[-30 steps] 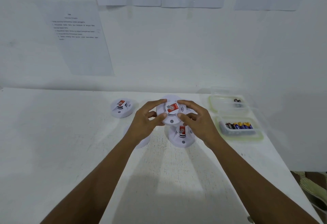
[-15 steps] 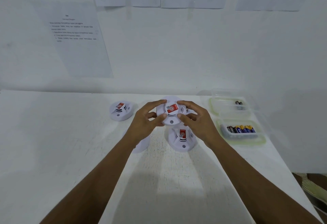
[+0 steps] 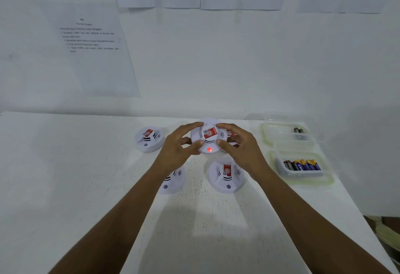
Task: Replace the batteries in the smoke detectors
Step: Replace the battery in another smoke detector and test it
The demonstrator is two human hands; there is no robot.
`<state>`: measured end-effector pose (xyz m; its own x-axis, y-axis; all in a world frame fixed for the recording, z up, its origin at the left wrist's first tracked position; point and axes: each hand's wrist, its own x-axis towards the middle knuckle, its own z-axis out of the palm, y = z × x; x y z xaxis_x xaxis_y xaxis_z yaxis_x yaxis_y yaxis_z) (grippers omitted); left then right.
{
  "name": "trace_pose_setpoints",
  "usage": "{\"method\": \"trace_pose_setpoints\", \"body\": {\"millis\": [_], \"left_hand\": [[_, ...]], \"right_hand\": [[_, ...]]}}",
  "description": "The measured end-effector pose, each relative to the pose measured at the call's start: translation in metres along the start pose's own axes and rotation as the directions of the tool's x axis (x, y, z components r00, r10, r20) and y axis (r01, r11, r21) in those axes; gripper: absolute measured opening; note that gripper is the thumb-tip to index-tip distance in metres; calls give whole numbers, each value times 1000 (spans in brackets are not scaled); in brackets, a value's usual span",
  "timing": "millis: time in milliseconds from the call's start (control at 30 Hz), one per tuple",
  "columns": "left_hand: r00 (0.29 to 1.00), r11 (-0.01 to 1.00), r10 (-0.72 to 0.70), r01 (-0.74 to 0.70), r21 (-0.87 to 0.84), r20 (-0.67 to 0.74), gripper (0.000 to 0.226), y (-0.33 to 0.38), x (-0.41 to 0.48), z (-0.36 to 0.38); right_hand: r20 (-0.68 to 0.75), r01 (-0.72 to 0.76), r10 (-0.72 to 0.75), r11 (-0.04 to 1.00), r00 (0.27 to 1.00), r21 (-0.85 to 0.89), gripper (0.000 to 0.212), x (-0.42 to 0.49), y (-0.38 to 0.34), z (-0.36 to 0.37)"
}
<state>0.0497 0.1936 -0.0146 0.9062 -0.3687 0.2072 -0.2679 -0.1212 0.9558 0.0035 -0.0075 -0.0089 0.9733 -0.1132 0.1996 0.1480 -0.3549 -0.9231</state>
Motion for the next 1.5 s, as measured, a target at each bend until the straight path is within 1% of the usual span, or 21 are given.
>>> {"method": "trace_pose_setpoints", "body": {"millis": [367, 567, 700, 933, 1067, 1233, 1500], "left_hand": [[1000, 999, 3, -2, 51, -2, 52, -7, 9, -1], [1000, 997, 16, -15, 81, -10, 49, -10, 12, -1], [1000, 994, 19, -17, 108, -18, 50, -13, 13, -1], [1000, 992, 24, -22, 121, -16, 52, -21, 13, -6], [1000, 991, 14, -11, 130, -19, 53, -22, 14, -7], [1000, 996, 19, -18, 91, -15, 51, -25, 14, -9], [999, 989, 39, -35, 144, -23, 52, -30, 17, -12]], "right_hand": [[14, -17, 18, 1000, 1000, -21, 42, 10, 4, 1], [12, -26, 26, 998, 1000, -52, 42, 15, 7, 3], [-4, 10, -10, 996, 1000, -88, 42, 17, 8, 8], [17, -10, 11, 997, 1000, -71, 44, 19, 13, 12], [26, -15, 17, 996, 1000, -83, 40, 21, 13, 14], [27, -25, 27, 996, 999, -86, 42, 22, 13, 15], [41, -32, 35, 995, 999, -91, 40, 27, 14, 19]]}}
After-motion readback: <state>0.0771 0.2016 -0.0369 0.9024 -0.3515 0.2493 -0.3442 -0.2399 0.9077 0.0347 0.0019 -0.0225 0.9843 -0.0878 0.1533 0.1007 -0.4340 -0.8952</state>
